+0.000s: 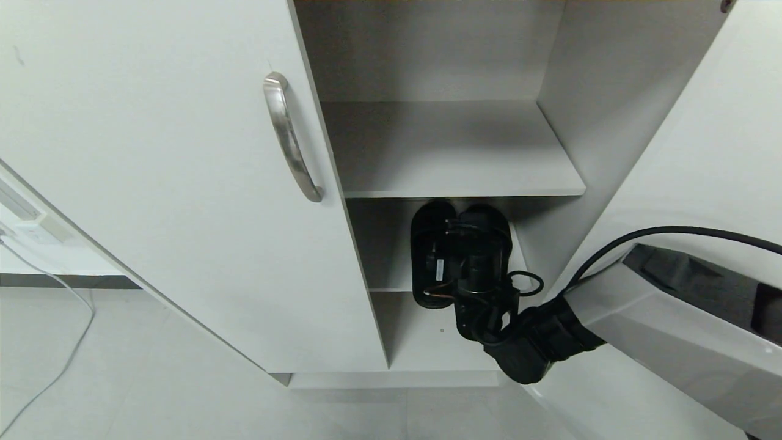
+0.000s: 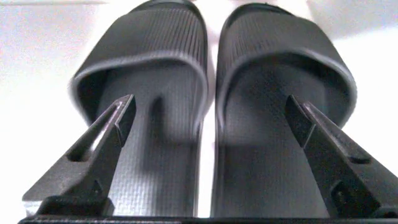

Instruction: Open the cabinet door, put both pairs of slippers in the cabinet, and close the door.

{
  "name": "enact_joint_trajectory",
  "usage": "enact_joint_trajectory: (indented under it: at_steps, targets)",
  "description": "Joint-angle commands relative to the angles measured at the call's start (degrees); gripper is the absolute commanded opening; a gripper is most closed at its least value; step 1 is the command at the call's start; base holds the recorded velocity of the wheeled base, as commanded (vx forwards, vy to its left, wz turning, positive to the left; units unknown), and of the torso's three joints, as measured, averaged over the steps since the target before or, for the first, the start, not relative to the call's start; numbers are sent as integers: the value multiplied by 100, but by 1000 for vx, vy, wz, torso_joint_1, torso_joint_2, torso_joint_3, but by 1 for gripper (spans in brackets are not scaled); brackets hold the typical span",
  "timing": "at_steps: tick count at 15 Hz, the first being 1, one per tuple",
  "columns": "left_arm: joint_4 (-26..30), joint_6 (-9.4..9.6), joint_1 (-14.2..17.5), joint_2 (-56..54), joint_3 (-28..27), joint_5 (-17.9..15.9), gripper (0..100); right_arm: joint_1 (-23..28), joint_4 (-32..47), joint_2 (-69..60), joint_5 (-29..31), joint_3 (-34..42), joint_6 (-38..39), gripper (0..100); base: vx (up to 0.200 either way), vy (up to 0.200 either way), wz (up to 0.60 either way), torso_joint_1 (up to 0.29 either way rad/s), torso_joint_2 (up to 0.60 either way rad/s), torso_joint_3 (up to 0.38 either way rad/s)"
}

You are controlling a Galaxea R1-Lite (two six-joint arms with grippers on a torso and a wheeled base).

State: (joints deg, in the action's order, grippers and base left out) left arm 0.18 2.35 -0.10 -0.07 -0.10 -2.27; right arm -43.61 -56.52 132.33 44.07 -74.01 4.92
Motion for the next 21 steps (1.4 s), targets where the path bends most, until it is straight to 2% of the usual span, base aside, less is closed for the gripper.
enact_joint_trajectory:
  at_steps: [1,4,10,20,21]
  targets:
    - [-1,2,1,7,1,-2,0,-254,-263,-585,5,792,0,100,0,0,0,0,0,0]
    - [-1,2,1,7,1,-2,0,-421,-510,-770,-4,1495,105,100,0,0,0,0,0,0]
    - [-1,11,1,7,1,-11,0,-544,-597,-752,-4,1539,175,100,0,0,0,0,0,0]
    - [-1,2,1,7,1,-2,0,-561,-597,-744,-4,1539,175,100,-200,0,0,2,1,4]
    - [-1,2,1,7,1,-2,0,-561,-597,-744,-4,1547,175,100,0,0,0,0,0,0]
